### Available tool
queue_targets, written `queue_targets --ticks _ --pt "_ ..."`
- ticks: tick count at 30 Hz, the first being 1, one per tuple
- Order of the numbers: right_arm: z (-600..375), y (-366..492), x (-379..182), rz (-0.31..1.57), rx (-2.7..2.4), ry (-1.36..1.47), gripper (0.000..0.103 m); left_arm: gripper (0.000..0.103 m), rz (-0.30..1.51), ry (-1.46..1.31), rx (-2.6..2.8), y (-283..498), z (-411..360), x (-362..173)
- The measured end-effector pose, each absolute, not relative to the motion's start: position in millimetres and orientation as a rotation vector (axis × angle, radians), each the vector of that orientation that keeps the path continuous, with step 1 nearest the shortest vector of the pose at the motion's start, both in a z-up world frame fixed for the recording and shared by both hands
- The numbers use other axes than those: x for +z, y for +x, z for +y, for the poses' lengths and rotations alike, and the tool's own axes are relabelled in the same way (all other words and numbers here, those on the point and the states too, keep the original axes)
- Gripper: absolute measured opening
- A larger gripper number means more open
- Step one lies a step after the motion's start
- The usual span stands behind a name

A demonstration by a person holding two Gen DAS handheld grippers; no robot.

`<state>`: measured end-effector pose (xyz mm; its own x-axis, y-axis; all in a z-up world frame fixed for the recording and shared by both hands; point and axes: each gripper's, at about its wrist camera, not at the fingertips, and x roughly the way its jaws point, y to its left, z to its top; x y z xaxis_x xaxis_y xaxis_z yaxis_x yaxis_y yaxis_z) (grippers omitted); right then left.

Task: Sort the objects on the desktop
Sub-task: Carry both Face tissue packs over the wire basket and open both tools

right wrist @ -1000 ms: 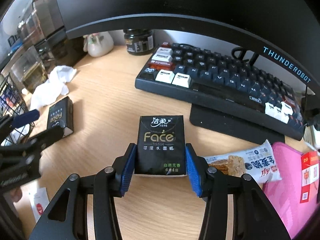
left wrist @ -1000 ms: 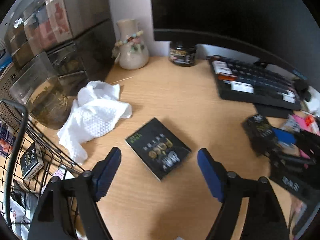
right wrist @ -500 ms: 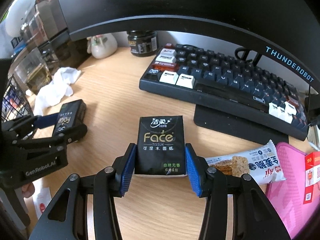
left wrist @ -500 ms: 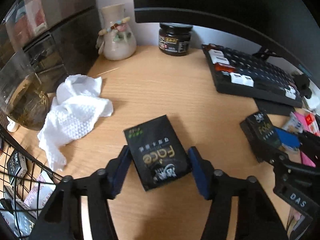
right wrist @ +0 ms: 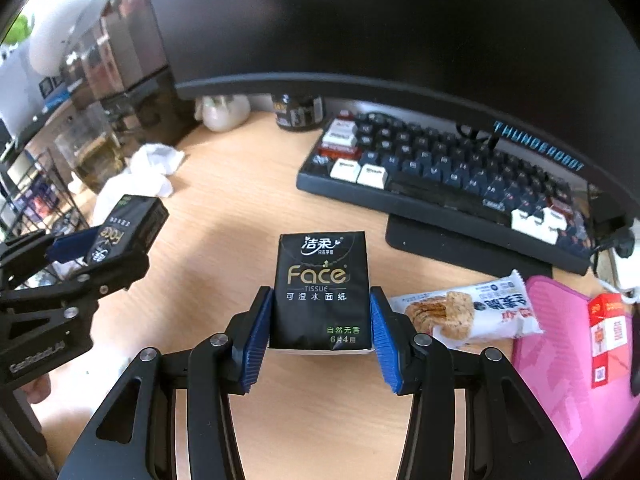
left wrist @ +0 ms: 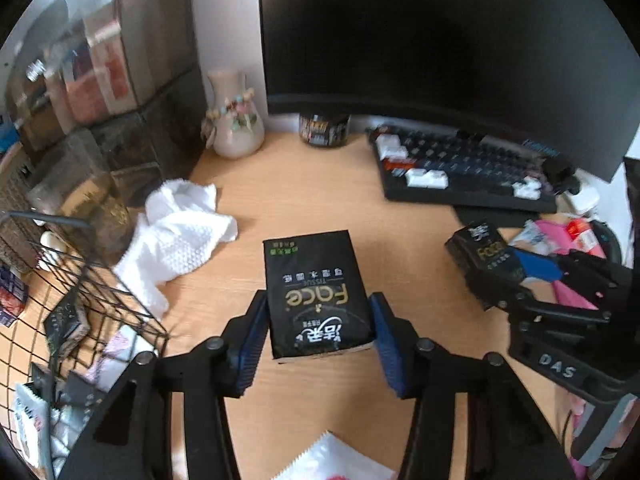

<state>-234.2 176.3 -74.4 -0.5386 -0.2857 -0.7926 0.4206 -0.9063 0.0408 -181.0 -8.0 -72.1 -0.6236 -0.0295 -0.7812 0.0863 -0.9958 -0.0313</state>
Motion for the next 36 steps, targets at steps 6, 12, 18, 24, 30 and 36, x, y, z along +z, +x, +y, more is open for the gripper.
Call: queue_targets --ticks 6,12,18,24,30,36 --pt "165.1 -204.6 -38.9 0.223 -2.457 1.113 0.046 0.055 0.112 1.194 -2.838 -149.4 -10.1 -30.2" --pt "129.4 -167.7 8.4 0.214 -2.423 0.964 0.046 0.054 0.132 1.040 -2.855 -107.5 -31.0 9.5" --pt "63.3 -125.2 41.6 0.238 -2.331 0.824 0.046 0.054 0.156 0.934 -2.779 -59.0 -85.5 31.8" --pt "-4.3 -90.2 50.5 0.284 -2.219 0.760 0.046 0.054 0.182 0.902 -2.670 -12.6 -145.8 30.1" --pt "-50.8 -64.8 37.8 0.311 -2.137 0.738 0.046 0.054 0.235 0.907 -2.566 22.2 -192.0 8.6" --pt "-66.6 -58.5 11.8 0.370 -2.108 0.775 0.046 0.054 0.251 0.912 -2.541 27.9 -210.5 0.4"
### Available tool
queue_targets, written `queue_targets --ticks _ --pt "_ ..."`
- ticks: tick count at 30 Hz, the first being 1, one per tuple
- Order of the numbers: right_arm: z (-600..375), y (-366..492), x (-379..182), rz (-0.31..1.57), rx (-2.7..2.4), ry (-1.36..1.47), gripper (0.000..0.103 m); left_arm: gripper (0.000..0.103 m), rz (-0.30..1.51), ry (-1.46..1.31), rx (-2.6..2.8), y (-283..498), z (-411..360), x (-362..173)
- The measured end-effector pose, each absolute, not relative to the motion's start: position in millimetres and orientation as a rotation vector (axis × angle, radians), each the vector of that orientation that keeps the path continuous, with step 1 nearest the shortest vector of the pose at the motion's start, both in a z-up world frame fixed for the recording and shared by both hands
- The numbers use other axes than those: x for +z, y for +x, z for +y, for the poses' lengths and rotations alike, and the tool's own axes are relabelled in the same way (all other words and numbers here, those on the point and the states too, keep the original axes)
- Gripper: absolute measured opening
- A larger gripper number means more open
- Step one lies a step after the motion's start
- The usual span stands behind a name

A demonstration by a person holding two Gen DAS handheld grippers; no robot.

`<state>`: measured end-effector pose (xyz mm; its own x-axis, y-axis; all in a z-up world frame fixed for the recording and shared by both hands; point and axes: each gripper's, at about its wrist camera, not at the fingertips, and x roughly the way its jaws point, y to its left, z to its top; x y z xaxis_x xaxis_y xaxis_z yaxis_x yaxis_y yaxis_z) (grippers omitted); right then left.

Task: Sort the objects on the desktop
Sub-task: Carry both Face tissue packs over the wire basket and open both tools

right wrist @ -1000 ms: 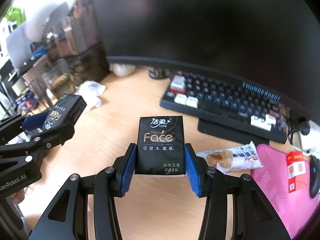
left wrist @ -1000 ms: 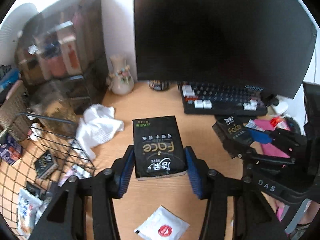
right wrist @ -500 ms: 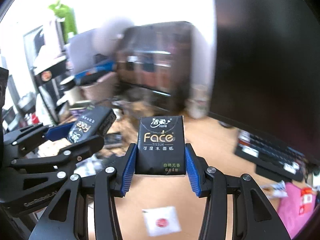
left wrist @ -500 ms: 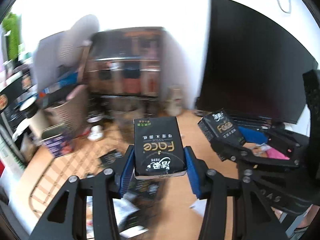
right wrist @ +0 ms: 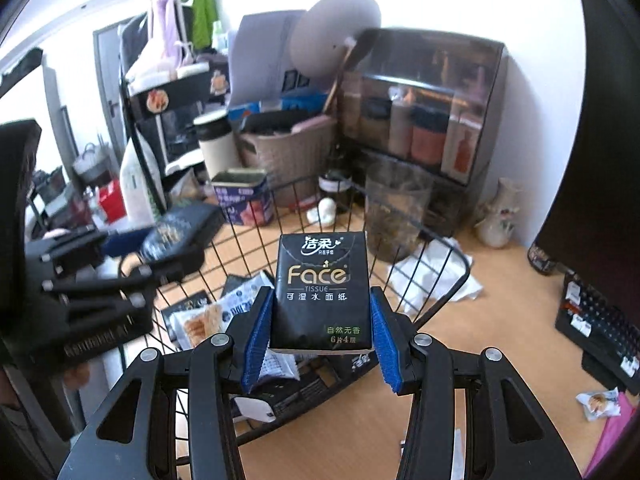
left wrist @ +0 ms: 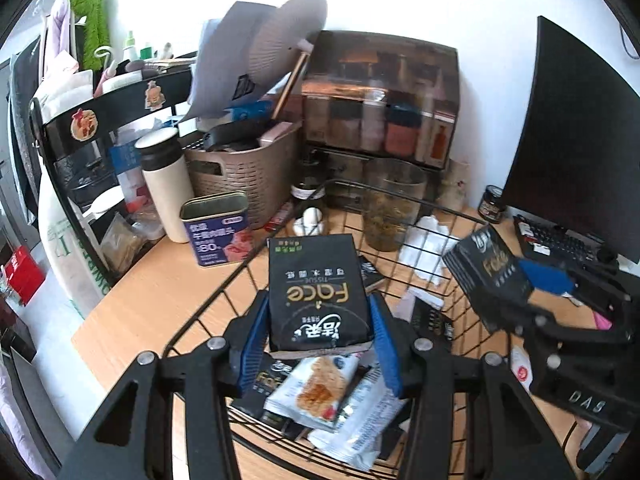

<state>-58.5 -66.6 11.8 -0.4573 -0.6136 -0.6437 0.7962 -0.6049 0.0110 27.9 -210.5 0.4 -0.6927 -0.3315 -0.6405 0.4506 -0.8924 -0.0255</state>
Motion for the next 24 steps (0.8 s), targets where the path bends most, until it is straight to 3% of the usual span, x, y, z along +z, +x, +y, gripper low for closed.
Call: queue_targets --ticks 8,12,24 --pt "-64.4 -59.2 11.8 0.367 -2.103 0.760 0.047 0.055 0.324 0.902 -2.532 26.8 -214.4 -3.3" --pt "-59.4 -58.5 17.0 0.361 -2.167 0.714 0.063 0.073 0.387 0.844 -2.536 31.5 -219.4 3.2" --pt "-54.5 -60.5 22.9 0.326 -2.142 0.731 0.063 0.073 0.362 0.870 -2.563 28.6 -209.0 6.4"
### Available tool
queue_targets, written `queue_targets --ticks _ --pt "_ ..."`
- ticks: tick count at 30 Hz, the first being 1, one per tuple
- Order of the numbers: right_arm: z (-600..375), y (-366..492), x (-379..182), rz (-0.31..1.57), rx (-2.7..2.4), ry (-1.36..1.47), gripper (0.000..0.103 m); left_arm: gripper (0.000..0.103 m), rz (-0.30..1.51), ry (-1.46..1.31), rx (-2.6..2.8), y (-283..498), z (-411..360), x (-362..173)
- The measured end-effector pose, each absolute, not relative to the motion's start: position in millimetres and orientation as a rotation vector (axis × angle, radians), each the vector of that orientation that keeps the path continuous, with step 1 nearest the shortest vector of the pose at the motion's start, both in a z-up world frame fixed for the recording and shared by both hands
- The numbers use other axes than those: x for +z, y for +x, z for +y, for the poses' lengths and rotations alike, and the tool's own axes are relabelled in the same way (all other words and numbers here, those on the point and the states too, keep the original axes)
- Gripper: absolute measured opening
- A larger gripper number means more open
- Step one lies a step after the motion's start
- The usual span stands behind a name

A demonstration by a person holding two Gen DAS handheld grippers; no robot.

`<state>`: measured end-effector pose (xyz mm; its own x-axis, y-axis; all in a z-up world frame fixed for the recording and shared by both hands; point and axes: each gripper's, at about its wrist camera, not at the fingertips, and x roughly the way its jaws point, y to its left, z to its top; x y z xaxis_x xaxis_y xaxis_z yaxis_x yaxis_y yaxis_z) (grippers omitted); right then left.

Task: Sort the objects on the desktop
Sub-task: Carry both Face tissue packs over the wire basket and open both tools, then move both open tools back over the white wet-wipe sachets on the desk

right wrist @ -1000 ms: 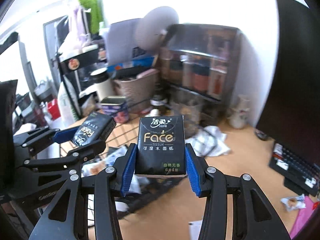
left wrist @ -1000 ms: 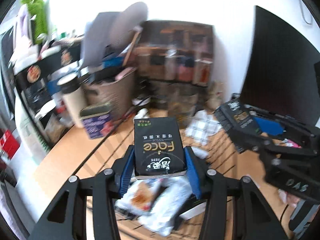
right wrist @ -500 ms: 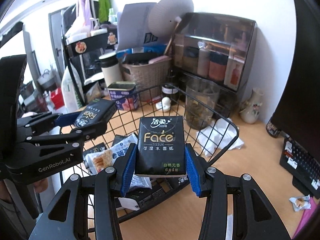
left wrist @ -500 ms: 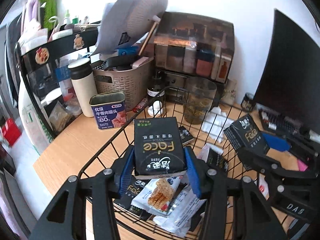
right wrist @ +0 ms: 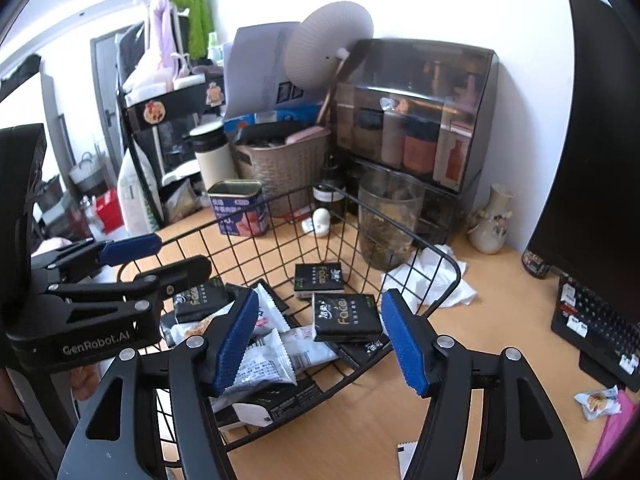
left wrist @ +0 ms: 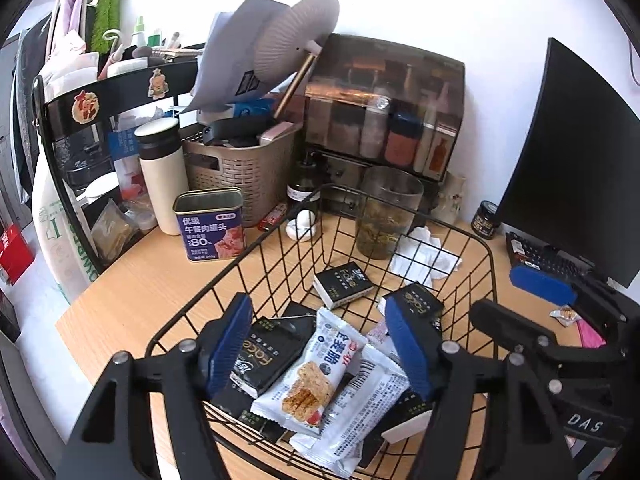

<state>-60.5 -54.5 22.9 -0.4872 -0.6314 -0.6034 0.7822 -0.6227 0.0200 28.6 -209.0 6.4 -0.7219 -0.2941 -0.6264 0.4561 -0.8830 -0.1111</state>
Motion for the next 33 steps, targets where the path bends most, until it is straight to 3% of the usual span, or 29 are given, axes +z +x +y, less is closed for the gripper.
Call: queue_targets --ticks 7,16,23,33 --pt "-16.7 -66.8 31.8 0.323 -2.192 0.730 0.063 0.073 0.291 0.859 -2.633 28.1 -176.3 23.4" --pt "102.7 -86.9 7.5 0.278 -2.340 0.907 0.063 0.073 0.078 1.024 -2.859 -0.5 -65.0 21.7" --pt "172.8 -84.1 -28.4 0.267 -2.407 1.054 0.064 0.073 -0.073 1.305 -2.907 -40.0 2.4 -26.3" --pt "210.6 -89.7 -85.1 0.295 -2.370 1.245 0.064 0.073 -0.133 1.539 -2.799 -94.6 23.1 -100.9"
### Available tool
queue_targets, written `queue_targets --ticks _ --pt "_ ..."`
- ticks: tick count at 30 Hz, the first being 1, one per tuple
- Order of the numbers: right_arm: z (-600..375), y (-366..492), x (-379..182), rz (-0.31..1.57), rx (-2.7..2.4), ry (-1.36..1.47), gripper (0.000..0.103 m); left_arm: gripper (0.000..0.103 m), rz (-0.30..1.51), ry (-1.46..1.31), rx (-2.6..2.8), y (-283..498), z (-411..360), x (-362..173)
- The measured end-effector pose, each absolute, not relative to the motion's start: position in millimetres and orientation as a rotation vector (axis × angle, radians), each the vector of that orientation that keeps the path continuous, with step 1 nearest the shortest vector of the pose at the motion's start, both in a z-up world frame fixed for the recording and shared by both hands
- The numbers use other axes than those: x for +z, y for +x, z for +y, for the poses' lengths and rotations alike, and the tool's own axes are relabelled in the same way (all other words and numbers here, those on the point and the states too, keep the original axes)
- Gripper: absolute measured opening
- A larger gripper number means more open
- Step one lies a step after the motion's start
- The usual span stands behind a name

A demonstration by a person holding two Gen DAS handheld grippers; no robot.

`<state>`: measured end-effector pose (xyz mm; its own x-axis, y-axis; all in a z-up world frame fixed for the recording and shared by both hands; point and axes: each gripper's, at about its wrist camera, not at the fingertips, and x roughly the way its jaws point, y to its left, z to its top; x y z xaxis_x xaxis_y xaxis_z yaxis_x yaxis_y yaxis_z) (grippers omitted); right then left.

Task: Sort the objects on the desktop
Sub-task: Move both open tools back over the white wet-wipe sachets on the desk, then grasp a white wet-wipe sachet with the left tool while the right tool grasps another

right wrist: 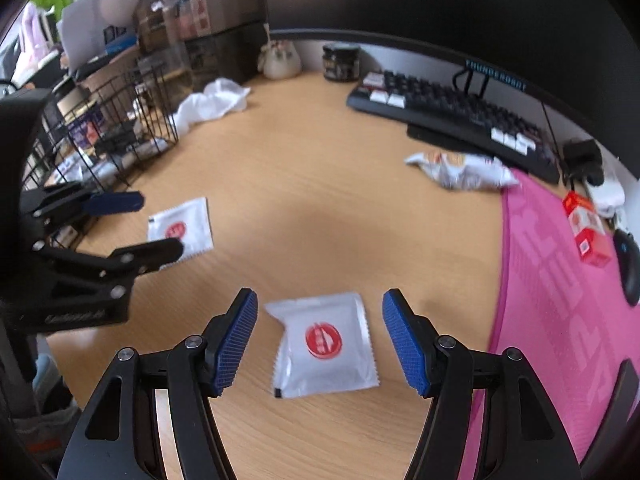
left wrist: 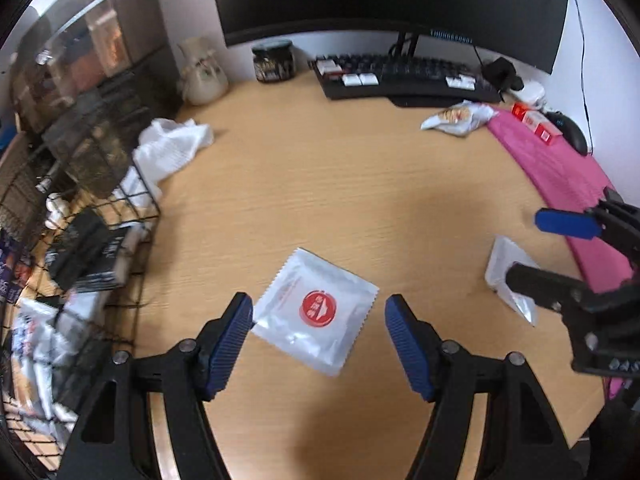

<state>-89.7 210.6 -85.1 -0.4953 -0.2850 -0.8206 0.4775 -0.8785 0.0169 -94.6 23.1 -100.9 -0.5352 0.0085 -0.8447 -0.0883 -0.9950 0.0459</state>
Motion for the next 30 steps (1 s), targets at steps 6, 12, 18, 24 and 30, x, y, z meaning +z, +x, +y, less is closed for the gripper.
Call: queue_targets --ticks 6,12,18,24,30 --pt "217.9 -92.2 -96.5 0.292 -2.358 1.297 0.064 0.076 0.112 -1.507 2.697 -102.1 15.2 -114.8" --pt "213.1 -89.9 -105.6 0.303 -2.324 1.329 0.064 0.069 0.121 -1.482 2.664 -100.4 16.7 -115.0" --pt "207.5 -86.5 -109.2 0.338 -2.323 1.326 0.064 0.020 0.162 -1.457 2.633 -97.7 22.9 -112.1" --pt "205.8 -84.6 -108.1 0.374 -2.330 1.323 0.048 0.006 0.189 -1.466 2.637 -97.9 24.3 -112.0" --pt "209.7 -83.9 -105.8 0.321 -2.319 1.308 0.042 0.006 0.179 -1.465 2.650 -97.5 21.6 -110.1"
